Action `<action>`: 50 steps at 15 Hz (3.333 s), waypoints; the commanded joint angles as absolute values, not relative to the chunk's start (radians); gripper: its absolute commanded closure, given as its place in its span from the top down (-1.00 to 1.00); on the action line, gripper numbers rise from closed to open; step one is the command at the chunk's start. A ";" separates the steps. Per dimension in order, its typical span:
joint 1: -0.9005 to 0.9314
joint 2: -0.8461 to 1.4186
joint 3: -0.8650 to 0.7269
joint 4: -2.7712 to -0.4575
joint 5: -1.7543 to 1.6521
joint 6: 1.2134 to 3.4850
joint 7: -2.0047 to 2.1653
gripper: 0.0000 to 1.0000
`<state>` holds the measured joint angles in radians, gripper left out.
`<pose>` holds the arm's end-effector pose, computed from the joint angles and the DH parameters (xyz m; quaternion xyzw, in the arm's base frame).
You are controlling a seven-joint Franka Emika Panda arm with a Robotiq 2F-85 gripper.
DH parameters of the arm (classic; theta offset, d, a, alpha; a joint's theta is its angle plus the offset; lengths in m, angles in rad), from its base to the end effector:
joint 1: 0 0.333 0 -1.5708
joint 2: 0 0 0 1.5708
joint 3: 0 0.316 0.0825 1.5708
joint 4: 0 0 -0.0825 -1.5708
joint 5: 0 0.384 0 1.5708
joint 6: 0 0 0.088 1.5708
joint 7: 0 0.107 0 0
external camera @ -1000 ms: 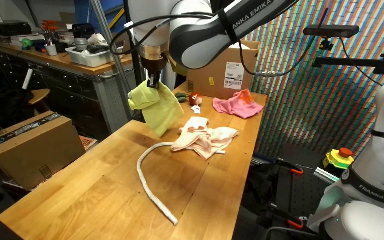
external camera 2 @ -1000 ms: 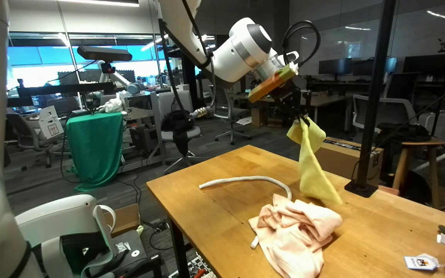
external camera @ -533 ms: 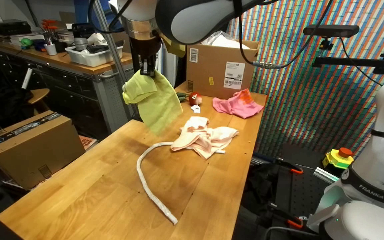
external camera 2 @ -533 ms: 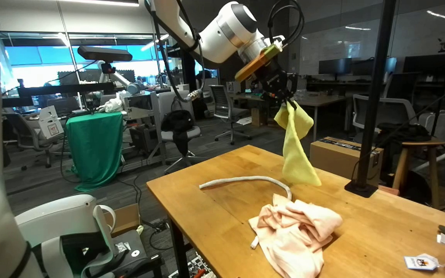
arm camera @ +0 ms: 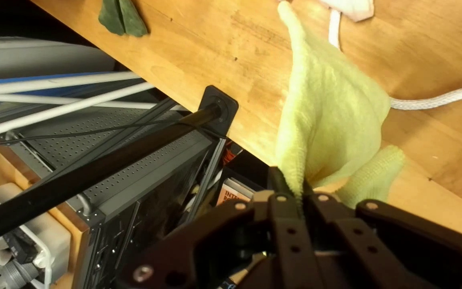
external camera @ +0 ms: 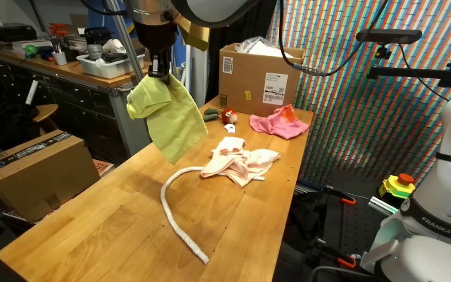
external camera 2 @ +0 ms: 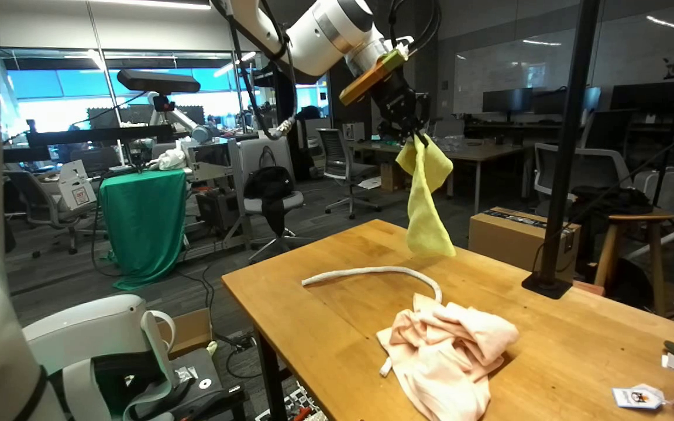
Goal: Spread the clothes and the objects across on the table
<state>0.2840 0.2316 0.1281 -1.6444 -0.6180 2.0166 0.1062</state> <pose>0.6110 0.2222 0.5018 0.9268 0.2528 0.1356 0.2425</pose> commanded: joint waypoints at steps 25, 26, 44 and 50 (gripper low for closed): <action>0.236 0.428 0.164 -1.643 -0.093 2.677 -0.028 -0.97; 0.239 0.439 0.162 -1.641 -0.090 2.697 -0.018 -0.96; 0.195 0.558 0.286 -1.645 0.154 2.825 -0.011 -0.97; 0.140 0.591 0.375 -1.627 0.260 2.770 -0.049 -0.97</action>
